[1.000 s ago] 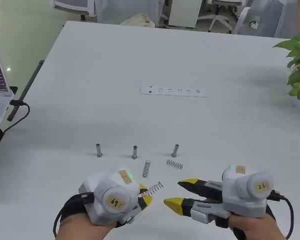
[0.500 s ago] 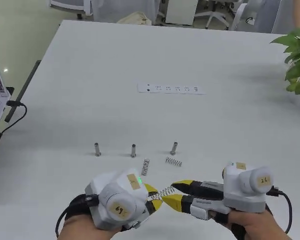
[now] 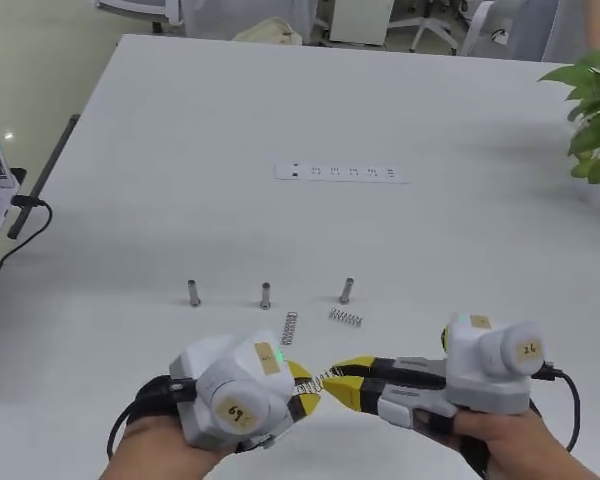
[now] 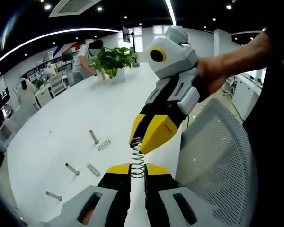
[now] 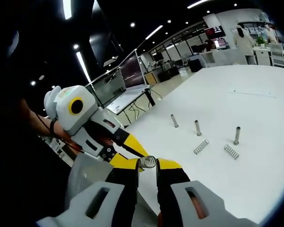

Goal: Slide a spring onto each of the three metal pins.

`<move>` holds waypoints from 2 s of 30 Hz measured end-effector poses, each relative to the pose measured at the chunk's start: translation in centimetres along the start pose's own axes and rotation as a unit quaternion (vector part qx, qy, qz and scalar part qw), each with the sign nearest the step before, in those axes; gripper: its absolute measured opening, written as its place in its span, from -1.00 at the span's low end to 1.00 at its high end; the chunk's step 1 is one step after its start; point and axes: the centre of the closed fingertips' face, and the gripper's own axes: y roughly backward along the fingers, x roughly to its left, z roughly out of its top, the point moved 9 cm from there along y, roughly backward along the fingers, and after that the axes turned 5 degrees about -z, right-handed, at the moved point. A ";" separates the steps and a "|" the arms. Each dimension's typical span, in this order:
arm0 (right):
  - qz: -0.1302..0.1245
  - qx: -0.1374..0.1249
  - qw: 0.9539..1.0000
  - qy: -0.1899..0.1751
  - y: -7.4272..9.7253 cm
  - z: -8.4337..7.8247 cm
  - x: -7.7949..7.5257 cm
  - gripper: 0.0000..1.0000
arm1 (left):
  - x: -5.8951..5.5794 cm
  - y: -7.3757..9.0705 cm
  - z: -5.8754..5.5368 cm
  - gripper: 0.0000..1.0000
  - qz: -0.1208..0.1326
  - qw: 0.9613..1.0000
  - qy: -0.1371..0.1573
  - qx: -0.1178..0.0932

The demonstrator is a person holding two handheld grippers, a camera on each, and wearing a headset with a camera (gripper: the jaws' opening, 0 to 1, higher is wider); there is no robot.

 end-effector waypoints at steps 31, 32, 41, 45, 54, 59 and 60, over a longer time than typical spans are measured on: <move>-0.006 0.121 0.972 0.200 0.1 3.6 0.8 -0.78 | 1.0 -1.5 1.4 -0.96 -0.016 0.999 -0.011 -0.028; -0.005 0.131 0.969 0.210 0.1 3.6 0.7 -0.76 | 0.9 -1.6 1.4 -0.96 -0.018 0.999 -0.013 -0.028; 0.001 0.191 0.937 0.294 0.4 3.3 0.6 -0.66 | 0.5 -2.3 1.4 -0.96 -0.035 0.999 -0.032 -0.017; 0.004 0.207 0.925 0.318 0.5 3.3 0.7 -0.64 | 0.2 -2.5 1.3 -0.96 -0.041 0.998 -0.040 -0.012; 0.019 0.225 0.910 0.346 0.1 2.7 1.2 -0.68 | -0.4 -3.0 1.5 -0.96 -0.060 0.996 -0.062 -0.001; 0.027 0.237 0.901 0.363 0.1 2.6 1.2 -0.72 | -0.5 -3.1 1.5 -0.96 -0.067 0.995 -0.076 0.005; 0.028 0.237 0.899 0.367 0.1 2.6 1.2 -0.77 | -0.5 -3.1 1.6 -0.96 -0.069 0.995 -0.076 0.005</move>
